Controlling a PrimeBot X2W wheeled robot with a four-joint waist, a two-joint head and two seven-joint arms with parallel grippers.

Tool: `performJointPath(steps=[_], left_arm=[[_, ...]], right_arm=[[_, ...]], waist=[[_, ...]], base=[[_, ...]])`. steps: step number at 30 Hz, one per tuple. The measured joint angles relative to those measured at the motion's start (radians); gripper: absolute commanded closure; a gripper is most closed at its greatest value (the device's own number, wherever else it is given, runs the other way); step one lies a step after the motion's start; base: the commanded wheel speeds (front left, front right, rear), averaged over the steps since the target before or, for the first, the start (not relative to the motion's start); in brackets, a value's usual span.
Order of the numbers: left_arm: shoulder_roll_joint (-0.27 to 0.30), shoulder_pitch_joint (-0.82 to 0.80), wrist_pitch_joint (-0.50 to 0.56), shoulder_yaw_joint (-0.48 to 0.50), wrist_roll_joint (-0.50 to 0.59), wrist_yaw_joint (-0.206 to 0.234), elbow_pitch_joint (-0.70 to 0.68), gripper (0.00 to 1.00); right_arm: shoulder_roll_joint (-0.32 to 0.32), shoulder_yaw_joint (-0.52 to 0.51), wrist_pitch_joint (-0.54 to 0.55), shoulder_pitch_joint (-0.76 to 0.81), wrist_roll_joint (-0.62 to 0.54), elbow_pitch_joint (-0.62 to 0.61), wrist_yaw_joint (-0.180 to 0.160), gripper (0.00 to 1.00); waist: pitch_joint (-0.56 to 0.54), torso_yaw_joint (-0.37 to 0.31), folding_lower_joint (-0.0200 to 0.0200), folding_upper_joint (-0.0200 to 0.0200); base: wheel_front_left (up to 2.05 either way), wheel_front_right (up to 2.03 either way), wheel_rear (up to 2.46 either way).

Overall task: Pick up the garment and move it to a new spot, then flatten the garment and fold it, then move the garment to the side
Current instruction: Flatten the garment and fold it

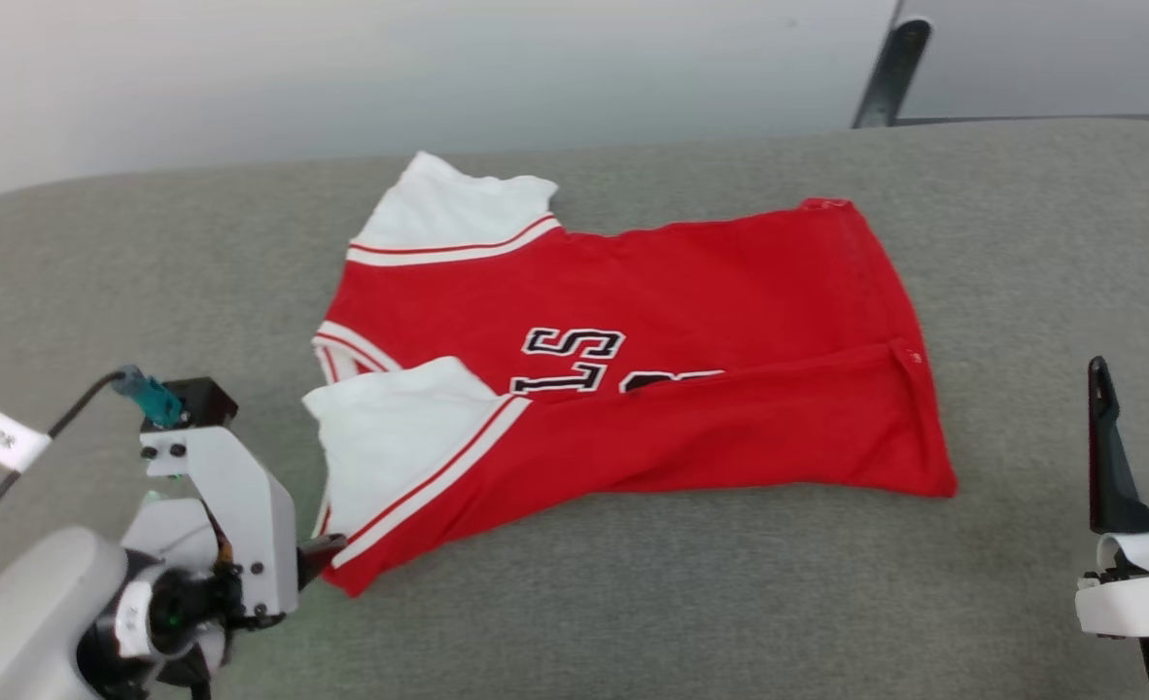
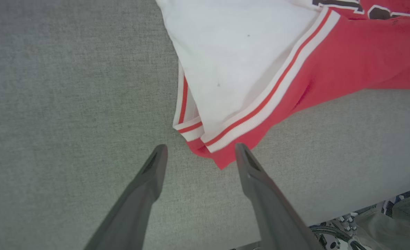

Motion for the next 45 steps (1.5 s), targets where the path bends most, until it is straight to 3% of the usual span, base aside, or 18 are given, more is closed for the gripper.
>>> performJointPath(steps=[5, 20, 21, 22, 27, 33, 40, 45], left_arm=[[0.010, -0.042, 0.076, -0.019, -0.010, 0.002, 0.083, 0.00], [-0.066, -0.108, 0.166, -0.028, -0.069, -0.006, 0.309, 0.00], [-0.072, -0.114, 0.173, -0.026, -0.078, -0.006, 0.320, 0.47], [-0.074, -0.119, 0.176, -0.027, -0.080, -0.008, 0.324, 1.00], [-0.074, -0.139, 0.164, -0.046, -0.049, -0.033, 0.334, 1.00], [-0.096, -0.174, 0.134, -0.062, -0.017, -0.058, 0.346, 1.00], [-0.164, -0.242, 0.091, -0.084, 0.015, -0.115, 0.416, 1.00], [-0.217, -0.288, 0.085, -0.111, 0.034, -0.154, 0.467, 1.00]], right_arm=[[0.029, -0.031, -0.007, 0.005, 0.012, -0.007, 0.000, 0.00], [0.058, -0.049, 0.009, -0.015, 0.064, 0.000, 0.000, 0.00], [0.058, -0.048, 0.019, -0.016, 0.066, 0.002, 0.000, 0.00], [0.058, -0.044, 0.038, -0.017, 0.079, 0.004, 0.000, 0.00], [0.029, 0.019, 0.154, -0.029, 0.147, 0.013, 0.000, 0.00], [-0.036, 0.095, 0.412, -0.060, 0.227, 0.041, 0.000, 0.00], [-0.065, 0.124, 0.725, -0.137, 0.309, 0.085, 0.000, 0.00], [-0.071, 0.118, 0.866, -0.179, 0.309, 0.117, 0.000, 0.00]], waist=[[0.011, -0.046, 0.0000, 0.0000], [0.082, -0.107, 0.0000, 0.0000], [0.083, -0.105, 0.0000, 0.0000], [0.085, -0.102, 0.0000, 0.0000], [0.093, -0.082, 0.0000, 0.0000], [0.104, -0.053, 0.0000, 0.0000], [0.119, -0.009, 0.0000, 0.0000], [0.128, 0.026, 0.0000, 0.0000]], base=[[0.00, 0.00, 0.00], [0.00, 0.00, 0.00], [0.00, 0.00, 0.00], [0.00, 0.00, 0.00], [0.00, 0.00, 0.00], [0.00, 0.00, 0.00], [0.00, 0.00, 0.00], [0.00, 0.00, 0.00]])
